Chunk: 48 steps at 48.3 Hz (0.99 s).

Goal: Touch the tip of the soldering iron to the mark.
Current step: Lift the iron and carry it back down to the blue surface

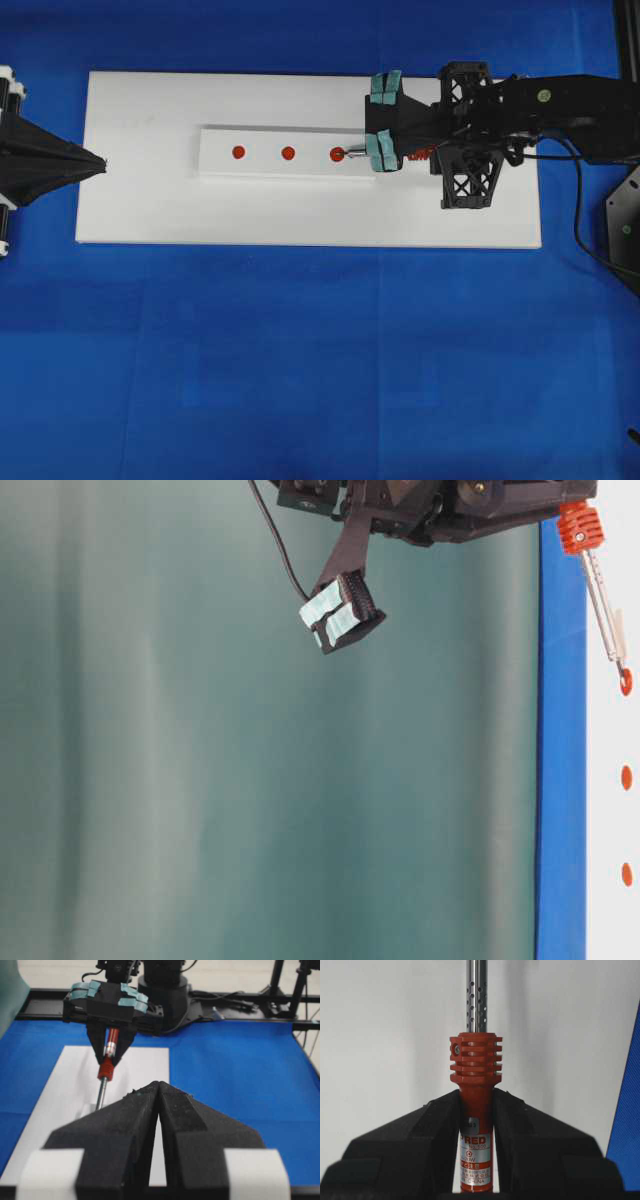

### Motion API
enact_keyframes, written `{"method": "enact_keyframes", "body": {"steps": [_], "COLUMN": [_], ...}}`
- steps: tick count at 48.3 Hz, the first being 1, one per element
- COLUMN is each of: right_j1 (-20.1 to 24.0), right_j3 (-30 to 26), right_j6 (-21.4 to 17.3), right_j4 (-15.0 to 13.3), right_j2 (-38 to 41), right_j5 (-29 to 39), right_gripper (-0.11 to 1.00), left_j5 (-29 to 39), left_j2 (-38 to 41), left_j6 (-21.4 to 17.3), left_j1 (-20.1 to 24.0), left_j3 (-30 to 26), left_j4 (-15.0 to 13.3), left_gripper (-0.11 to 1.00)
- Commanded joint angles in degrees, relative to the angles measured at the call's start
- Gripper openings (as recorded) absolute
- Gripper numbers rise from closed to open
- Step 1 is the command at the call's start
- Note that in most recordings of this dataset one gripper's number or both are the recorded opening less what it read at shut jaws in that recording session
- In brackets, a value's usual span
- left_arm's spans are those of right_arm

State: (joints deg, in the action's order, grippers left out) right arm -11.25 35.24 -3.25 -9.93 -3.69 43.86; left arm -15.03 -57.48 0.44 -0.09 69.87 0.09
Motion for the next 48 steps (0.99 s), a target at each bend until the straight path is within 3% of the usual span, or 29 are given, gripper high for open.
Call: {"method": "enact_keyframes", "body": {"steps": [1,15,31,48], "right_j1": [0.0,0.0,0.0,0.0], "right_j3": [-0.8,-2.6,-7.8,-7.6], "right_j6": [0.0,-0.1,0.0,-0.2], "right_j4": [0.1,0.1,-0.4,-0.2], "right_j2": [-0.9,-6.0,-13.9,-14.5], "right_j5": [0.4,3.7,12.4,12.0], "right_gripper": [0.06,0.06,0.06,0.06], "left_j5": [-0.3,-0.4,-0.4,-0.3], "left_j2": [0.3,0.1,0.0,0.0], "left_j6": [0.1,0.1,0.1,0.2], "left_j1": [0.0,0.0,0.0,0.0], "left_j3": [-0.7,-0.8,-0.7,-0.7], "left_j4": [0.1,0.0,0.1,0.0], "left_gripper": [0.02,0.02,0.02,0.02]}}
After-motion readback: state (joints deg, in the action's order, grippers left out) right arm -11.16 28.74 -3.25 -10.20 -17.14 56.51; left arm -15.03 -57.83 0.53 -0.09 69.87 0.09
